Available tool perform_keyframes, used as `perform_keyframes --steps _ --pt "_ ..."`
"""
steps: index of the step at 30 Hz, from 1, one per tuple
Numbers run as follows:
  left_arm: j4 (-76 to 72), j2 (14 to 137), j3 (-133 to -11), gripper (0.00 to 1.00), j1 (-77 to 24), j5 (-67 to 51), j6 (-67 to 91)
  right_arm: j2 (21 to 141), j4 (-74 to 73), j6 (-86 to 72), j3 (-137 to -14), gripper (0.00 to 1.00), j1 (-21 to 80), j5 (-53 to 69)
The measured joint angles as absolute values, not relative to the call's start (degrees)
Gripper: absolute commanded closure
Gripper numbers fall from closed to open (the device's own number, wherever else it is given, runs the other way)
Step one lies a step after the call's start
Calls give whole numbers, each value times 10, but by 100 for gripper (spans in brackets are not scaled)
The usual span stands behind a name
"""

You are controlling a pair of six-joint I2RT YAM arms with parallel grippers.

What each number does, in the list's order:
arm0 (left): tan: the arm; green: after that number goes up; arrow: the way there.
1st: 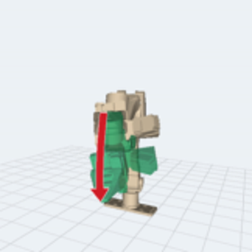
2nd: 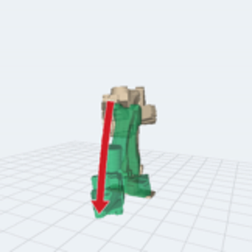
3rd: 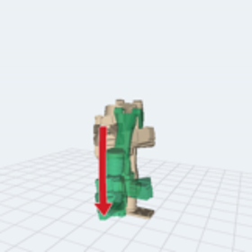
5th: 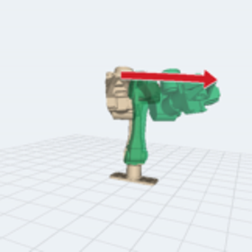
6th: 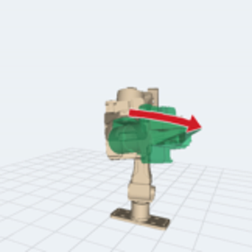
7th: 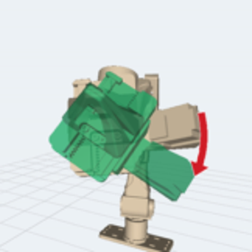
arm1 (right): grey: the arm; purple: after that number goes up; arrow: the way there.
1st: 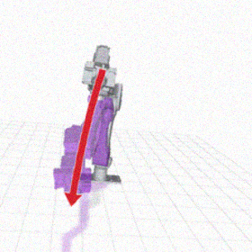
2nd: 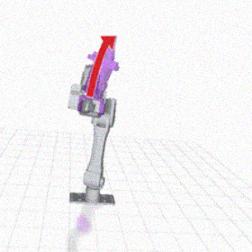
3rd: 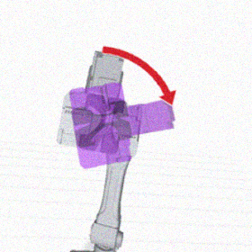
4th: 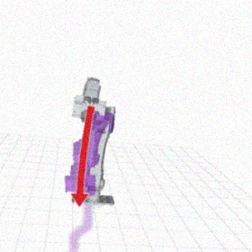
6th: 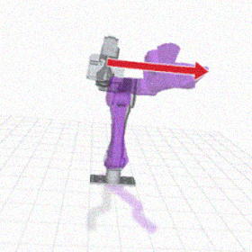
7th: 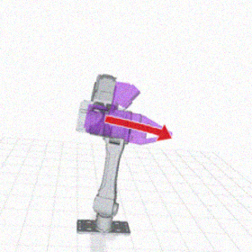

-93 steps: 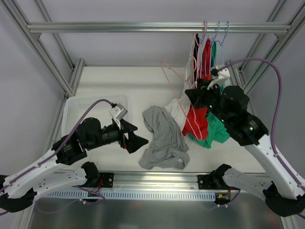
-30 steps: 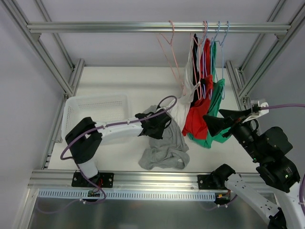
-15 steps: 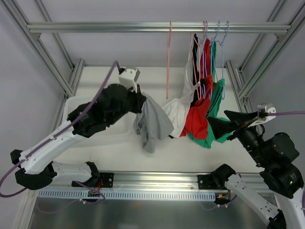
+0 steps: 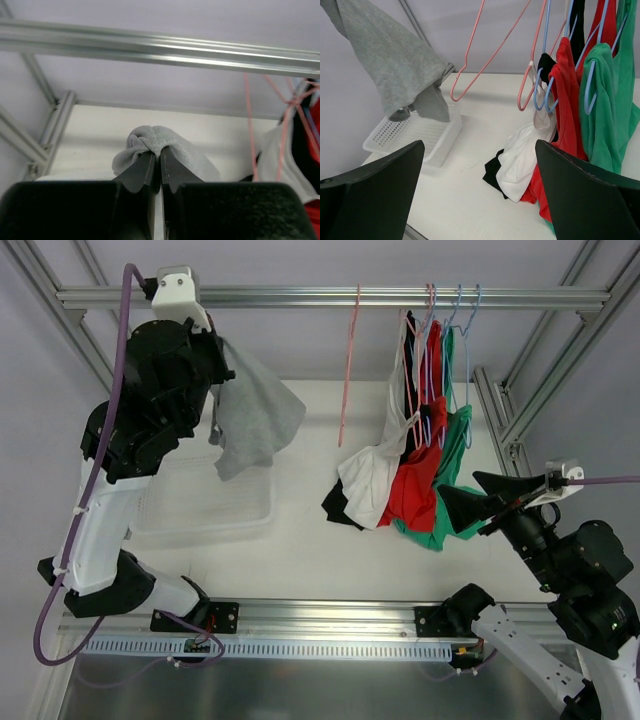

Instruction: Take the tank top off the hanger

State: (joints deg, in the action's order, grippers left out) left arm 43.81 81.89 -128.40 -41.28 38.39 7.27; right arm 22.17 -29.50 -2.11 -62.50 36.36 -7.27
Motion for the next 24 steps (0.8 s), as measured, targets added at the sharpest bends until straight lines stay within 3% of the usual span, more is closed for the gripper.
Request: perform_keyframes --steps 14,24 --pt "468 710 -1026 100 -299 364 133 222 -299 -22 -634 0 364 -74" --pt "468 629 -845 100 -145 290 213 239 -299 -25 -634 0 364 -68"
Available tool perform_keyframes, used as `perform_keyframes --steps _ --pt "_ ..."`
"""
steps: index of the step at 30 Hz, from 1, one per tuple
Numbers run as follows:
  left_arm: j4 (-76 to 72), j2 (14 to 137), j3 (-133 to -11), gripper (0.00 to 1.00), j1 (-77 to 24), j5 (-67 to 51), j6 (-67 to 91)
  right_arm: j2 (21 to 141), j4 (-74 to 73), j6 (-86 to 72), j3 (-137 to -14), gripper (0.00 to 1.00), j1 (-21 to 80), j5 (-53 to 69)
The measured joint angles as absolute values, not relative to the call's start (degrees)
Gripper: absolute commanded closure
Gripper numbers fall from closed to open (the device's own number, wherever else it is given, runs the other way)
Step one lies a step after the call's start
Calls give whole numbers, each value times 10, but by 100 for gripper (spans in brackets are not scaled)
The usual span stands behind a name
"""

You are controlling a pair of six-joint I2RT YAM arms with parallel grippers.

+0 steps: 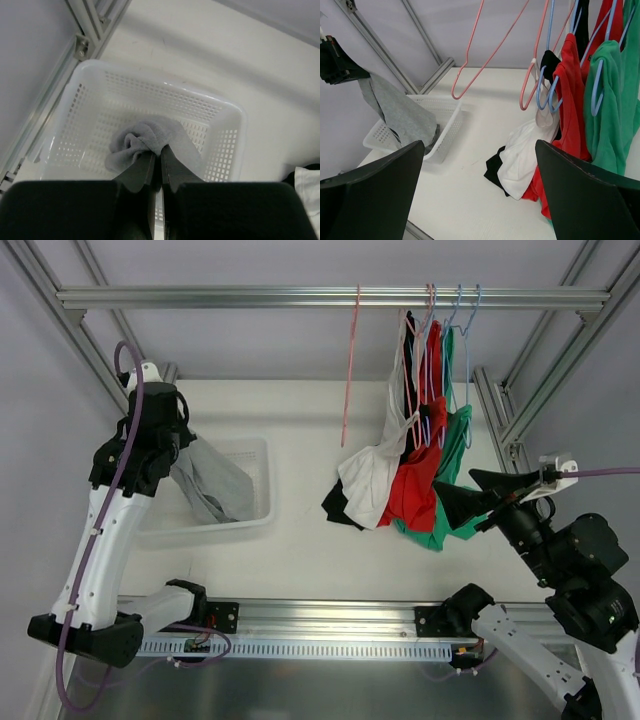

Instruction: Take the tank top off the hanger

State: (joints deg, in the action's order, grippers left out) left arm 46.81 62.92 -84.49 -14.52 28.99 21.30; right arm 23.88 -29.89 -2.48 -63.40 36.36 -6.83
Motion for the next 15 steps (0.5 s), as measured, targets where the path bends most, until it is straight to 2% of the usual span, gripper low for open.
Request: perform_keyframes --steps 6,7,9,10,12,15 --pt "455 688 -800 100 -92 231 267 267 -299 -26 -632 1 364 -54" --pt "451 690 -779 85 -89 229 283 271 -298 -26 -629 0 364 -52" --pt "452 688 -738 38 -89 227 310 273 -299 -25 -620 1 364 -52" --pt "453 686 -718 17 -89 226 326 273 -299 -25 -614 0 364 -53" --pt "458 681 -686 1 -89 220 352 276 -308 -25 -608 1 364 -60" --pt "465 665 -675 2 -89 199 362 306 -356 -23 -622 1 364 -102"
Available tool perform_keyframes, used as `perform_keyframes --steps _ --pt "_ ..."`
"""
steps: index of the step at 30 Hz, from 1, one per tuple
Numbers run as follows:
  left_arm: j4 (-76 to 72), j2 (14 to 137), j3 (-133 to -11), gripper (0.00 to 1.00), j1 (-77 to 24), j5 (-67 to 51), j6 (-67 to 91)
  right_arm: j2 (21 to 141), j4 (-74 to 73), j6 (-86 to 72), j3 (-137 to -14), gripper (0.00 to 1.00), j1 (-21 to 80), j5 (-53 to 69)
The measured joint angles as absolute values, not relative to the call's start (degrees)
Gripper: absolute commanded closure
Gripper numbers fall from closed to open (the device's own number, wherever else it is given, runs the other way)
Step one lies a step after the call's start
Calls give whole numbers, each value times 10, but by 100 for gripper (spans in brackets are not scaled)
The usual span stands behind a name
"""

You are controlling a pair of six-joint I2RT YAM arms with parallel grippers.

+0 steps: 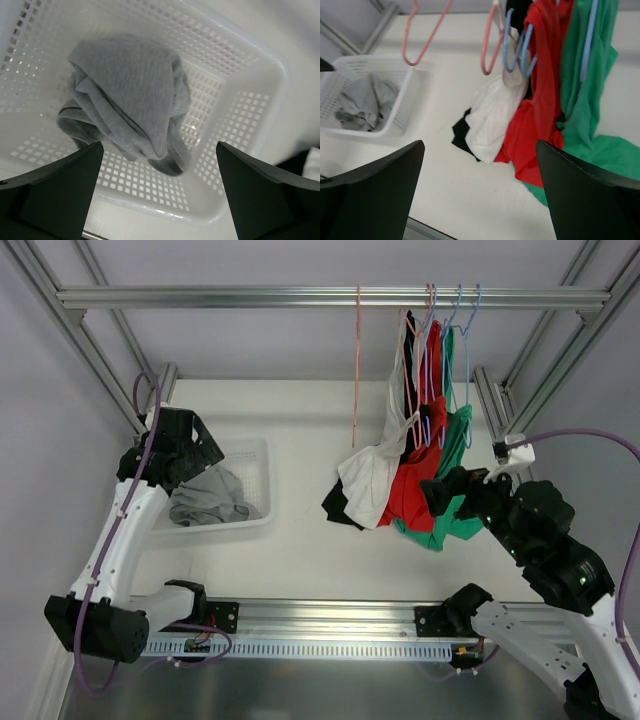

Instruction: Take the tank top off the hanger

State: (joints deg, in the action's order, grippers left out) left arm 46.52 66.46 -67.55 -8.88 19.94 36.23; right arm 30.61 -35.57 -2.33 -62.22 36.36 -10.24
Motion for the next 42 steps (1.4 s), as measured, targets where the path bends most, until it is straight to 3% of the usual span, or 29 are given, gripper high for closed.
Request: perform_keyframes --steps 7,17,42 --pt "460 496 -724 1 -89 120 265 390 -454 -1 -679 1 364 -187" --pt "473 215 -675 1 -89 69 166 289 -544 20 -691 1 364 -265" --pt "515 198 -586 1 -89 66 160 280 -627 38 -691 1 364 -328"
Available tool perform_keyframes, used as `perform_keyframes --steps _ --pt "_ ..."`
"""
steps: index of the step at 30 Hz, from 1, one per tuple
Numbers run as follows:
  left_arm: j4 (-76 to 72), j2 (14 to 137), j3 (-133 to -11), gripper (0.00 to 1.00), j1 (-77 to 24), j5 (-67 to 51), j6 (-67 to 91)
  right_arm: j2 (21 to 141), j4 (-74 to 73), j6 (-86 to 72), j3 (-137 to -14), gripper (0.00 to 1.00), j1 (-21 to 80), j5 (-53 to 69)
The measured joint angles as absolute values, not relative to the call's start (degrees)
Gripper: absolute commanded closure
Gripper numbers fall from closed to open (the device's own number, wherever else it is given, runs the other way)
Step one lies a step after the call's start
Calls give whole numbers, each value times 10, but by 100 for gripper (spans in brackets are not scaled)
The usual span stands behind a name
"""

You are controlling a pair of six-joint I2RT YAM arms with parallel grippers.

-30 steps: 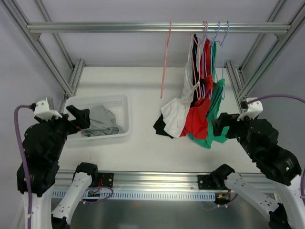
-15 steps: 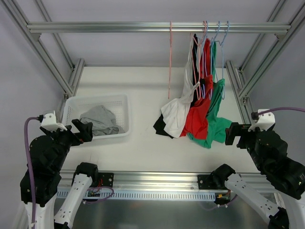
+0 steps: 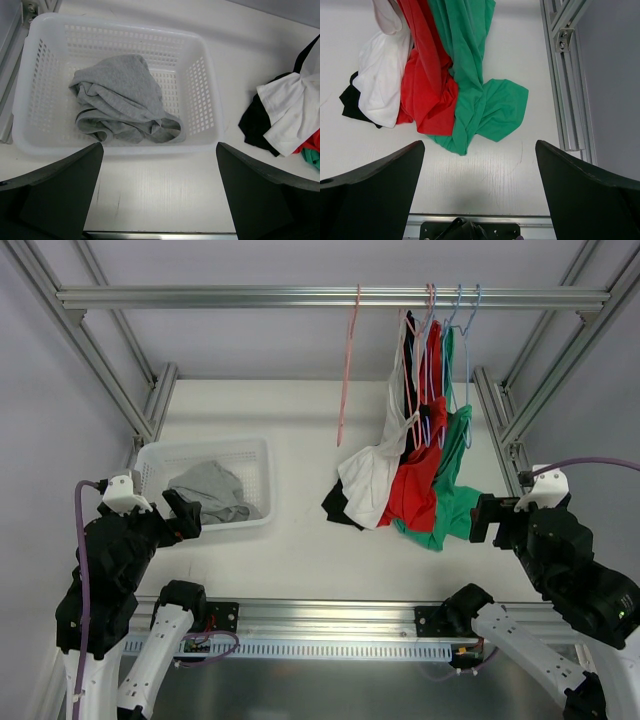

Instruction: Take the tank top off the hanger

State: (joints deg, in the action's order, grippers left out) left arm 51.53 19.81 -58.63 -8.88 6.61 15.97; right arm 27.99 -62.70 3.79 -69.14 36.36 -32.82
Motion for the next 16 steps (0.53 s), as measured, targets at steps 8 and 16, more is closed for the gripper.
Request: perform_keyframes --steps 8,16 --pt "513 204 -577 2 -89 64 171 287 -618 39 -675 0 364 -326" --pt "505 211 -554 1 -89 65 176 287 -611 36 -665 1 364 -326"
